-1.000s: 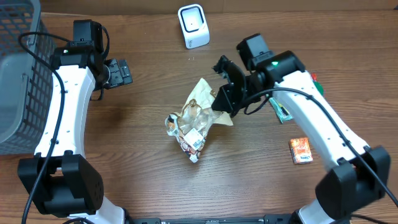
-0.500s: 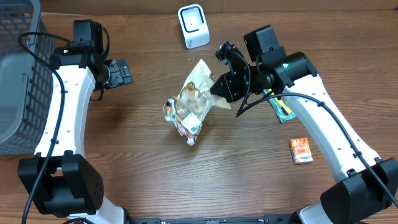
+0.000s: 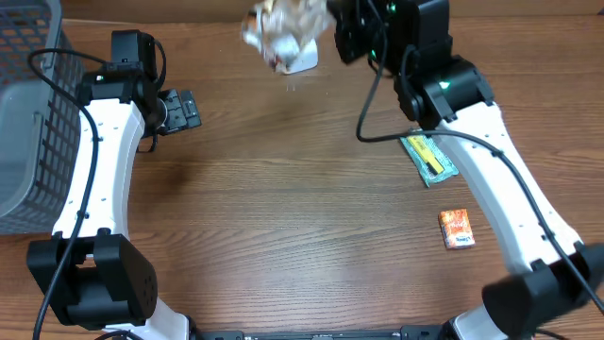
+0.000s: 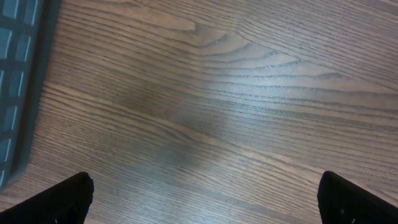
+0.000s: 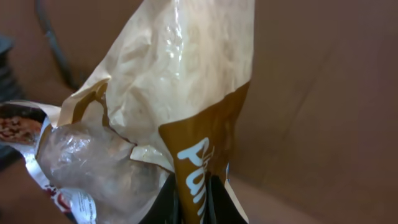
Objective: Scan the item barcode
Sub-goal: 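Carry the snack bag toward the white scanner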
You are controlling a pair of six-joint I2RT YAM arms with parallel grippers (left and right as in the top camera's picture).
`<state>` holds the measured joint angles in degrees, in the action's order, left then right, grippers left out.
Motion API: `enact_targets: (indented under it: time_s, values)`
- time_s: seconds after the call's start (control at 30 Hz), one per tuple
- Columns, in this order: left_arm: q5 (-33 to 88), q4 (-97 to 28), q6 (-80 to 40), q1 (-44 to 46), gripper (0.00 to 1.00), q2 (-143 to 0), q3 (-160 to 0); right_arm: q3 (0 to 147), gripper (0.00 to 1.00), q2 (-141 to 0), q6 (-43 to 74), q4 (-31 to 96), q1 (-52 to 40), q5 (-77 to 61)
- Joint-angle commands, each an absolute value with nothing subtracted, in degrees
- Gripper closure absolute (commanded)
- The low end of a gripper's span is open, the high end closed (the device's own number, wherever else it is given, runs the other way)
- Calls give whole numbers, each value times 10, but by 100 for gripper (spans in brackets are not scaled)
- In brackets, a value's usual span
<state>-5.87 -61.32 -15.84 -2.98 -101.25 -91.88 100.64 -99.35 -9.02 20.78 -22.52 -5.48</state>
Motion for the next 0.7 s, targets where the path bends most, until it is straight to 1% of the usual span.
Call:
enact_targets:
  time_s: [0.0, 0.13, 0.43, 0.67]
  values:
    - [-61, -613, -146, -26, 0, -1004, -927, 1018, 97, -1052, -119, 131, -226, 15]
    - [-61, -613, -146, -26, 0, -1004, -927, 1017, 97, -1111, -125, 18, -228, 81]
    - [-61, -613, -146, -26, 0, -1004, -927, 1018, 96, -1242, -126, -217, -231, 177]
    - [-61, -613, -146, -26, 0, -1004, -927, 1018, 96, -1324, -185, -367, -240, 266]
